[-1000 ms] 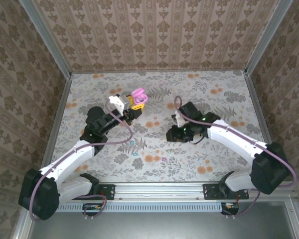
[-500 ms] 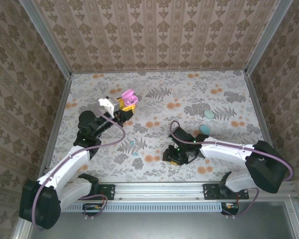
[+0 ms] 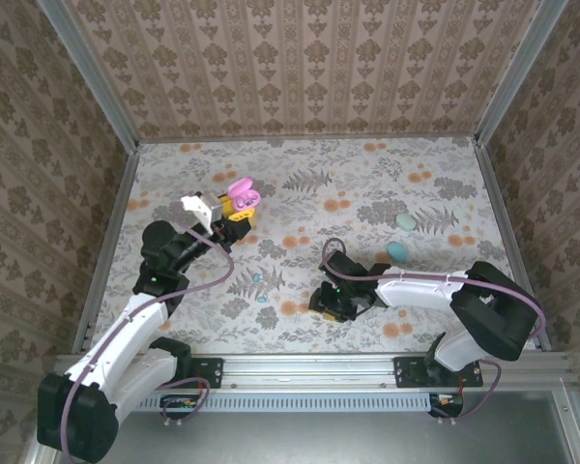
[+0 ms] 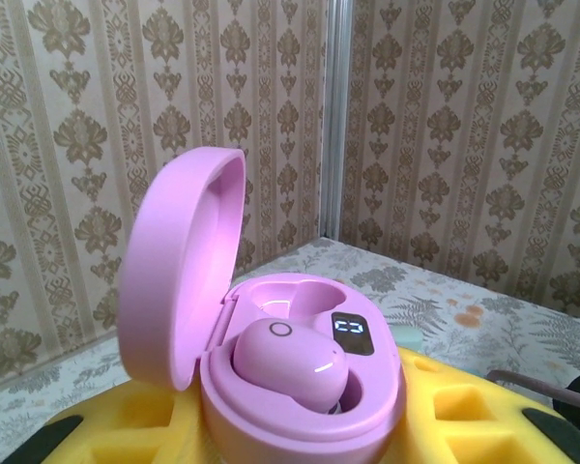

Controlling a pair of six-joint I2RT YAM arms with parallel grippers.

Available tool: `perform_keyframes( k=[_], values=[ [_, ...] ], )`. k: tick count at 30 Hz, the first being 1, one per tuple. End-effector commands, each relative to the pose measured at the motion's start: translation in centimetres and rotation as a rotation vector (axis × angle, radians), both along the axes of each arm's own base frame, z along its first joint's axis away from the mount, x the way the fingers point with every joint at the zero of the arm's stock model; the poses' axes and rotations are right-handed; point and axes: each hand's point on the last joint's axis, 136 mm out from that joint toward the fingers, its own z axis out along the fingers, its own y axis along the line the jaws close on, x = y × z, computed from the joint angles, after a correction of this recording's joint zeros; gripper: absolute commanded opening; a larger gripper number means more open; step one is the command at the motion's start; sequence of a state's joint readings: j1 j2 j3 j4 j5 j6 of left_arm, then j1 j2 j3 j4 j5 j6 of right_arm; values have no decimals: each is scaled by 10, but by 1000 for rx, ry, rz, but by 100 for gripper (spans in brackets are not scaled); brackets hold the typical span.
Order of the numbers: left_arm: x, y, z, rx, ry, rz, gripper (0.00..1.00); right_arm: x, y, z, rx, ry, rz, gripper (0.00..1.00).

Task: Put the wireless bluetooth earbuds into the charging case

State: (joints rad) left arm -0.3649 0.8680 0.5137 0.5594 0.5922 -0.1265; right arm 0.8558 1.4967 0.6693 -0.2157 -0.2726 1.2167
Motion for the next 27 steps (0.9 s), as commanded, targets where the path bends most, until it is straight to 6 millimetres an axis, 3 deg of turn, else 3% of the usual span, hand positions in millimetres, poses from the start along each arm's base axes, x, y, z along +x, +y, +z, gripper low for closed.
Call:
perform_keyframes(
  k=[1,15,27],
  values=[
    [-8,0,15,-6,-41,-22,37,6,4,0,-20,0,-41,41],
    [3,3,25,9,-51,4,37,35,35,9,-41,-53,59,36],
    [6,7,22,18,-42,26,37,36,45,8,-70,-35,167,37]
  ],
)
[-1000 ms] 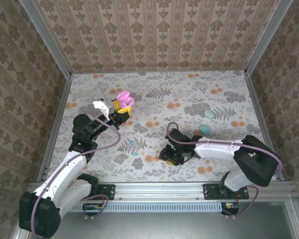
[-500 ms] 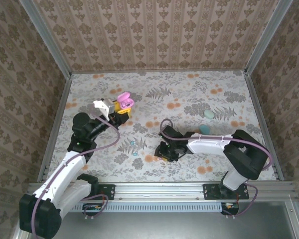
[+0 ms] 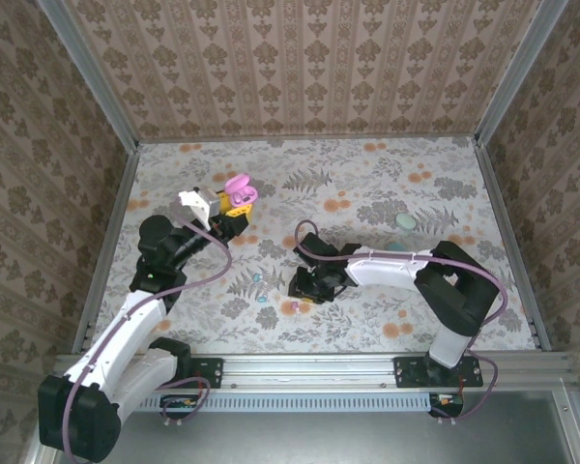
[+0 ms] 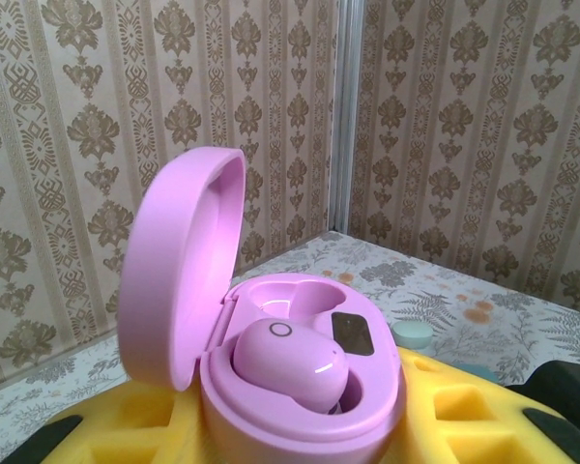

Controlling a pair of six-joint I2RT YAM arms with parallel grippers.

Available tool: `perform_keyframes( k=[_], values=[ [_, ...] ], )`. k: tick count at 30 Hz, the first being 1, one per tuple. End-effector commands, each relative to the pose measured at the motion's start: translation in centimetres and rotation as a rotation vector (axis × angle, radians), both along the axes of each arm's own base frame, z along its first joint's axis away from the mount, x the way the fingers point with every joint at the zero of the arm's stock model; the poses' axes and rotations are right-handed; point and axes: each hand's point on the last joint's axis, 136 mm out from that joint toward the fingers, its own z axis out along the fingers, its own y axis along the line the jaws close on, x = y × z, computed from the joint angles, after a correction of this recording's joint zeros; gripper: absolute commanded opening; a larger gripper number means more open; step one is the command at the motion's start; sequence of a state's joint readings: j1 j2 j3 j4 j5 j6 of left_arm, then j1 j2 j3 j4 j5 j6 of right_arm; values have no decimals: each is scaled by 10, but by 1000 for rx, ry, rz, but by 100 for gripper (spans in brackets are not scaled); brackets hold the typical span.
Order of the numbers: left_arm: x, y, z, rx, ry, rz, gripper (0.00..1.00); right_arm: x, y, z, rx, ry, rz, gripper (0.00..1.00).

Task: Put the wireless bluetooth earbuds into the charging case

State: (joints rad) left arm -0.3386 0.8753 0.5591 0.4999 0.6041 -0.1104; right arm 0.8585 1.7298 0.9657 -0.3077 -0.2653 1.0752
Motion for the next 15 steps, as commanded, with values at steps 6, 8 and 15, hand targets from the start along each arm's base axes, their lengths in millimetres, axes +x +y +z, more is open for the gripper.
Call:
perform_keyframes(
  k=[6,8,15],
  values=[
    [2,8,16,7,-56,48,37,-10,-15,4,-158,23,83,37],
    [2,11,15,11,-57,56,37,-11,-15,6,-180,22,91,37],
    [0,19,14,1,-58,71,37,-12,-10,1,-236,53,101,36]
  ],
)
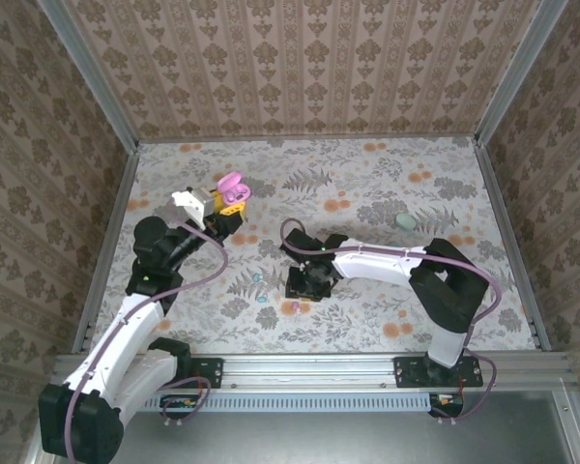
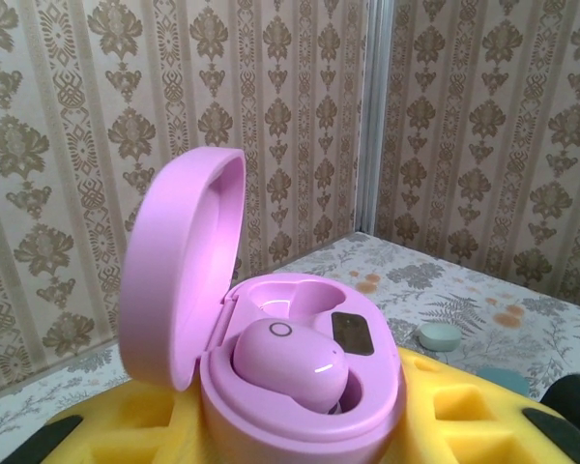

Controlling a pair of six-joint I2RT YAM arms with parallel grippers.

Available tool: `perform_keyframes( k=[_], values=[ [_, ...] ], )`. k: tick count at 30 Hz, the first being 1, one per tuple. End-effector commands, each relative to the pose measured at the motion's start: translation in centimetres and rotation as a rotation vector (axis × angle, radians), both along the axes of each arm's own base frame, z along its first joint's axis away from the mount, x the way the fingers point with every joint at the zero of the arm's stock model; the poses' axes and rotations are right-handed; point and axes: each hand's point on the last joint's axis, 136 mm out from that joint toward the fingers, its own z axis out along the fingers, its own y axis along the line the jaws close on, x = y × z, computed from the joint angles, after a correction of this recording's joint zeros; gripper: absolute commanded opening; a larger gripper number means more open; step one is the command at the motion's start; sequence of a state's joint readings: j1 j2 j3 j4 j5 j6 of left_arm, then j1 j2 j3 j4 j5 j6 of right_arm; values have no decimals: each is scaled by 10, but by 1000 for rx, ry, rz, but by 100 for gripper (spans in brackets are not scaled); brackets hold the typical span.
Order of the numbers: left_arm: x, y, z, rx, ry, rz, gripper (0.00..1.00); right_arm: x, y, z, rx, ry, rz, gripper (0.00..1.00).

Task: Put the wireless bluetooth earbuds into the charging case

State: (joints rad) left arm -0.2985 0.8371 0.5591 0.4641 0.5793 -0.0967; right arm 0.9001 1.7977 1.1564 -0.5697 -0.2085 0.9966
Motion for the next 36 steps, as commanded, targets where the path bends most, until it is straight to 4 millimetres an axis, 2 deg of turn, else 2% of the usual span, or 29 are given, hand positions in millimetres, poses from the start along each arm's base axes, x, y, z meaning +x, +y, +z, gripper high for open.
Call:
perform_keyframes(
  k=[1,14,29,36],
  values=[
    [-5,4,10,-3,-43,4,37,-8,-11,-11,-97,36,7,36],
    [-7,6,11,-10,-51,-5,37,-7,0,-13,-115,50,27,33],
    [-10,7,12,-13,-57,-6,37,-14,0,-21,-184,66,64,31],
    [-11,8,13,-16,-57,-8,37,-11,-1,-21,-203,55,71,31]
  ],
)
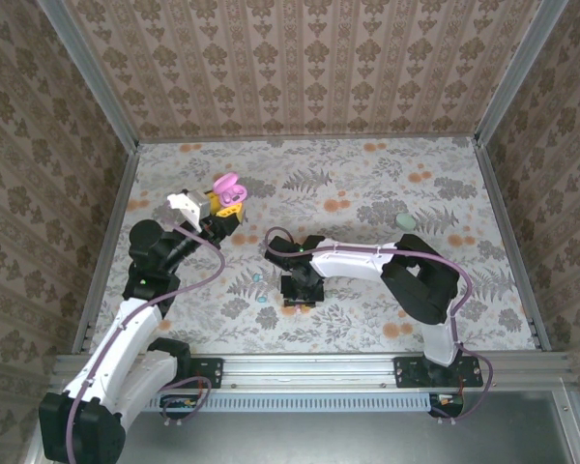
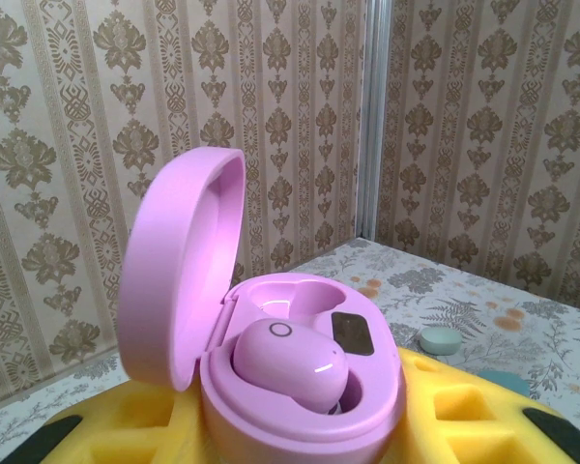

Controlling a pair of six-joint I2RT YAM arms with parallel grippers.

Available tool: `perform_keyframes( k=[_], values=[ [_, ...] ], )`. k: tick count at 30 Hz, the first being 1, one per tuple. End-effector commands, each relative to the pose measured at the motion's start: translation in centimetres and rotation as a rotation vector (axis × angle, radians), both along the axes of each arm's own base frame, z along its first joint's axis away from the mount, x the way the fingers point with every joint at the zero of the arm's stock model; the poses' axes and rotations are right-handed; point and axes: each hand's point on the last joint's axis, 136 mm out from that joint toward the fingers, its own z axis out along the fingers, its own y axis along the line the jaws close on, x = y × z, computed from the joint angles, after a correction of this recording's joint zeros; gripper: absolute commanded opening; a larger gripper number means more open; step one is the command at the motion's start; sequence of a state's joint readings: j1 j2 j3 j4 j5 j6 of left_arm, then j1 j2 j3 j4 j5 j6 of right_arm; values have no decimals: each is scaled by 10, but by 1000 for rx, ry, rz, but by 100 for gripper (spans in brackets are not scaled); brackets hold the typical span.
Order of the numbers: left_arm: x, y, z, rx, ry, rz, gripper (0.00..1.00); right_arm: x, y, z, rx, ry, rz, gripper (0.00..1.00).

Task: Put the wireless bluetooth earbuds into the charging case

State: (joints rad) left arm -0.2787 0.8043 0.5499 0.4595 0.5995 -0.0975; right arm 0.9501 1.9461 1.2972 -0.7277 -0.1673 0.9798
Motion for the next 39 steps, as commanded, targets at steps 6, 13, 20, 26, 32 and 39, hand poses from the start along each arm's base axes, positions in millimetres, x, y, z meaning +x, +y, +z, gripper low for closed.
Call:
perform_keyframes(
  k=[6,13,20,26,32,39],
  values=[
    [-5,2,8,-11,-36,-9,37,4,-5,3,-56,-24,17,31],
    [-5,2,8,-13,-34,-8,37,3,-3,0,-49,-16,21,30],
    [-5,2,7,-12,-33,-8,37,4,-3,-3,-57,-14,20,29],
    [-4,2,7,-12,-29,-8,37,6,-3,-3,-58,-22,14,30],
    [-4,2,7,-13,-29,-8,37,7,0,-3,-49,-22,23,26],
    [-3,2,7,-13,-27,-9,37,6,0,-4,-51,-19,31,25]
  ],
)
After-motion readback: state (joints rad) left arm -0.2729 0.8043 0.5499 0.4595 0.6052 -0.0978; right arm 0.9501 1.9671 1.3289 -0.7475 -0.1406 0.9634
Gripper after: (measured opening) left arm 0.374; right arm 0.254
